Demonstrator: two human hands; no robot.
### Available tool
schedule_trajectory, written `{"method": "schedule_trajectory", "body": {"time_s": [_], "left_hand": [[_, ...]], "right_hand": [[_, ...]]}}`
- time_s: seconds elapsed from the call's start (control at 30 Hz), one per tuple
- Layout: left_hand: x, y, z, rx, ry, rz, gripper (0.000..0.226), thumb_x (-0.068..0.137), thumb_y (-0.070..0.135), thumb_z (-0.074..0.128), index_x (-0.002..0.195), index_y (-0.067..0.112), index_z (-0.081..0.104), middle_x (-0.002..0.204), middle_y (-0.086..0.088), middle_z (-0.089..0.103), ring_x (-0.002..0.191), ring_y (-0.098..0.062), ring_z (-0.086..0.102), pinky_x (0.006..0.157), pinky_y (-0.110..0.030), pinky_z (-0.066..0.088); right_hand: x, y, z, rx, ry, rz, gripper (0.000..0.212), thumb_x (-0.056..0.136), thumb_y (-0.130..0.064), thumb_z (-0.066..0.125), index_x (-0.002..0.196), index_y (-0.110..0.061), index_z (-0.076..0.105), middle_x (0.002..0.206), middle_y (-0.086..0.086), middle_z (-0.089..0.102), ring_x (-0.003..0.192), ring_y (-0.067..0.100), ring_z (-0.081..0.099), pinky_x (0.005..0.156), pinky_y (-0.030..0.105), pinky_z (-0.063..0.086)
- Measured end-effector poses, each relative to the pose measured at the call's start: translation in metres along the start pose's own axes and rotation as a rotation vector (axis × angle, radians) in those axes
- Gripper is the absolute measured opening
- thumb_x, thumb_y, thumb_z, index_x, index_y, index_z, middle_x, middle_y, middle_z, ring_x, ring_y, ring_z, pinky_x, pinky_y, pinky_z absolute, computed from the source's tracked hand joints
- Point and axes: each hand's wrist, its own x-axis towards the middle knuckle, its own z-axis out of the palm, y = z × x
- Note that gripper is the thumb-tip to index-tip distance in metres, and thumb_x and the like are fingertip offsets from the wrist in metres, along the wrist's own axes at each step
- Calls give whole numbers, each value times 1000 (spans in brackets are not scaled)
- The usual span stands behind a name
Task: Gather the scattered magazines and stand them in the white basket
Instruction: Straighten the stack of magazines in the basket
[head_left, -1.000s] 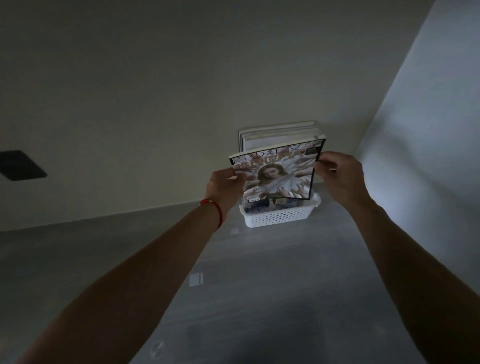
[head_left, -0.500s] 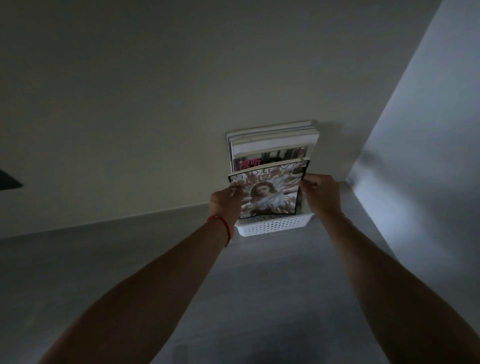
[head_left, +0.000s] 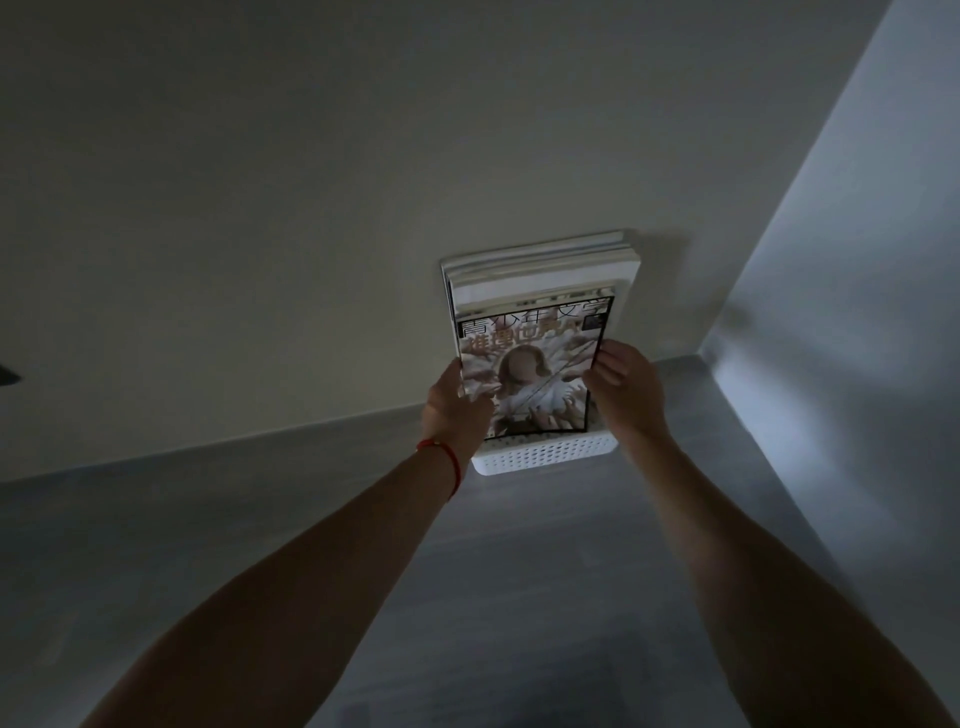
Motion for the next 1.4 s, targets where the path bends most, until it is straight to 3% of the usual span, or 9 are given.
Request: {"method": "schedule_trajectory", "body": {"time_s": [0.13, 0.3, 0.43, 0.53, 0.67, 0.8, 1.0, 1.2, 1.4], "left_hand": [[4, -14, -14, 126, 50, -57, 66, 83, 5, 65, 142, 23, 44, 143, -8, 51, 125, -26, 54, 95, -31, 49], [22, -36, -20, 411, -17, -44, 79, 84, 16, 66, 151, 26, 26, 151, -14, 36, 130, -32, 46, 88, -31, 44], [38, -36, -9, 287, -140, -58, 80, 84, 5, 70, 151, 14, 28, 153, -14, 39, 133, -32, 49, 103, -48, 50], [46, -33, 0, 178, -130, -45, 70, 83, -14, 61, 144, 5, 34, 123, -11, 64, 109, -27, 63, 72, -25, 62], [52, -36, 7, 207, -74, 26, 61, 81, -18, 53, 137, 4, 40, 91, 7, 60, 86, -16, 63, 52, -8, 48], [55, -45, 12, 203, -12, 19, 61, 84, -16, 54, 140, 4, 40, 102, -6, 65, 83, -13, 63, 62, -14, 52], [56, -42, 20, 128, 37, -53, 59, 86, -17, 53, 142, -5, 39, 113, -34, 63, 82, -25, 59, 65, -30, 46], [43, -29, 13, 163, -52, -39, 54, 89, -10, 55, 140, 2, 39, 117, -16, 59, 84, -19, 60, 92, -46, 51], [23, -33, 12, 208, -139, -11, 35, 91, -11, 53, 117, 12, 47, 96, -2, 59, 76, -5, 60, 62, -15, 53]], "right_hand": [[1, 12, -13, -164, 80, 20, 35, 84, -12, 65, 118, -21, 64, 109, -9, 72, 106, 11, 68, 82, 23, 51], [18, 43, -30, -320, -135, 157, 96, 77, -37, 83, 154, -17, 29, 158, 3, 39, 142, 21, 39, 103, 27, 30], [33, 51, -25, -309, -265, 129, 85, 71, -32, 89, 141, -23, 40, 120, -19, 58, 109, 0, 55, 90, 20, 41], [50, 50, -22, -261, -297, 151, 70, 69, -21, 90, 122, -32, 45, 97, -27, 61, 97, 5, 63, 72, 13, 43], [66, 50, -16, -209, -289, 172, 75, 66, -15, 93, 126, -15, 47, 104, -1, 69, 103, 24, 69, 82, 34, 56], [69, 48, -12, -164, -278, 163, 77, 70, -5, 89, 132, -8, 44, 98, -10, 63, 82, -3, 65, 61, 8, 48], [66, 49, -13, -74, -279, 164, 76, 71, 4, 85, 132, -9, 42, 104, -1, 65, 84, 4, 69, 60, 13, 54], [33, 56, -14, -69, -156, 78, 78, 61, -24, 94, 123, -21, 47, 106, -4, 71, 93, 14, 73, 75, 35, 62], [-25, 63, -22, -144, 34, 97, 72, 55, -54, 85, 115, -40, 47, 106, -10, 71, 89, 10, 72, 83, 47, 58]]}}
